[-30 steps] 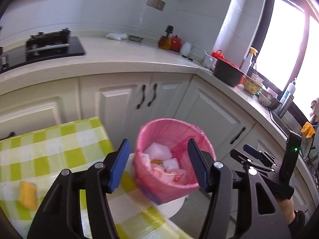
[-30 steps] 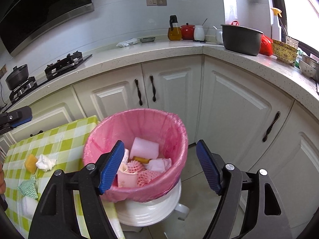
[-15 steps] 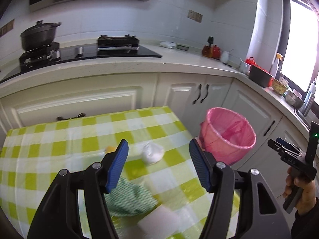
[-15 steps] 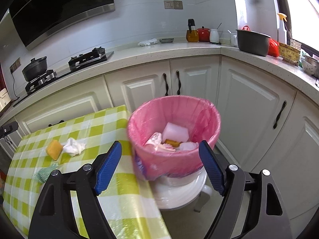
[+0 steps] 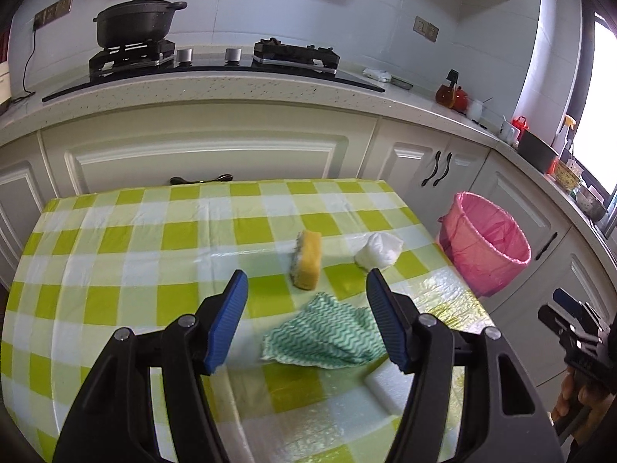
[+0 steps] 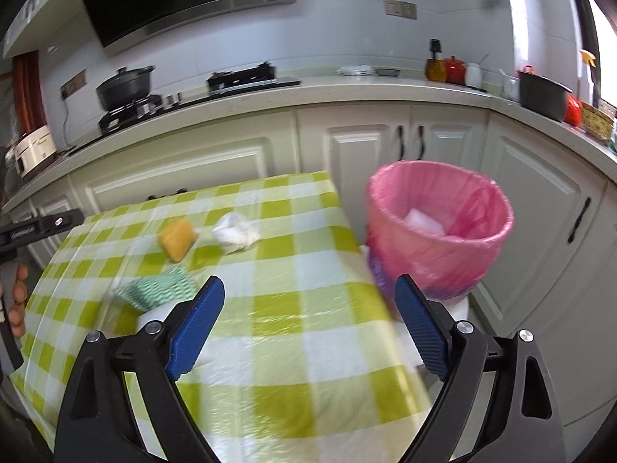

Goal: Collect trash
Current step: 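Move both open tools back over the table, then grasp the green zigzag cloth with the left tool while the right tool grasps a square foam block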

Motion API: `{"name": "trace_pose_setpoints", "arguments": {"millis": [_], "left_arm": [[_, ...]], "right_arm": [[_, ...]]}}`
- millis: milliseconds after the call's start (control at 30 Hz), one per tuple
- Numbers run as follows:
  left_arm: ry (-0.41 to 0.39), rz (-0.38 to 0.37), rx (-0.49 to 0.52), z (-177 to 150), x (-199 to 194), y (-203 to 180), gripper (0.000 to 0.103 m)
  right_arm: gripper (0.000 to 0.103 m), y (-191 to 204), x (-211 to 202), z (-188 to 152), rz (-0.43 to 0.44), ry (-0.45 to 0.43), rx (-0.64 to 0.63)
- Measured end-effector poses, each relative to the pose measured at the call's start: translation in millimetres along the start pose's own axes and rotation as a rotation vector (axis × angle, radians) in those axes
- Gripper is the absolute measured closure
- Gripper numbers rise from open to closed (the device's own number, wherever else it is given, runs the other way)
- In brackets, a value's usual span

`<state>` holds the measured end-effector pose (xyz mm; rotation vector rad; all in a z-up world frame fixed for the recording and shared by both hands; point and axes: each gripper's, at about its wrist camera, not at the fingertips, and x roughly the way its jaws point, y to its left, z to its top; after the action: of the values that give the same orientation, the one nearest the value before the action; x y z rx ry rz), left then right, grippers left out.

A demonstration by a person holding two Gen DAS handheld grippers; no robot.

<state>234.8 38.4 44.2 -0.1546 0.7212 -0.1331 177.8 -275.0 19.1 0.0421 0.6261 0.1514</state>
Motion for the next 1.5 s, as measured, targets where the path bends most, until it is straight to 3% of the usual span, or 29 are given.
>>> {"name": "trace_pose_setpoints", "arguments": {"millis": [233,733,967,1033,1300,1500], "left_arm": [[0.027,-0.014,-0.002,-10,5,16,0.038],[0.048,-0.041,-0.016,-20,14,34,0.038],[0.066,-0.048,-0.017,-27,21,36,0.038],[0.072,-0.052,-0.015,-29,23,34,0.038],[0.116,-0.093,0.008,-38,40,16,0.039],[0.175,-0.132,0.052,-49,62,-11,0.043]], "right_arm": [[0.019,66,10,-24,0.081,0.064,-0.091],[0.019,138,54,-53,0.072,0.161,-0.211],[0.019,144,73,-60,0.043,0.199,-0.243],[0.040,142,75,-60,0.046,0.212,-0.240],[0.039,125,65,-52,0.061,0.190,-0.211],[0.039,91,51,-36,0.039,0.156,-0.149]]}}
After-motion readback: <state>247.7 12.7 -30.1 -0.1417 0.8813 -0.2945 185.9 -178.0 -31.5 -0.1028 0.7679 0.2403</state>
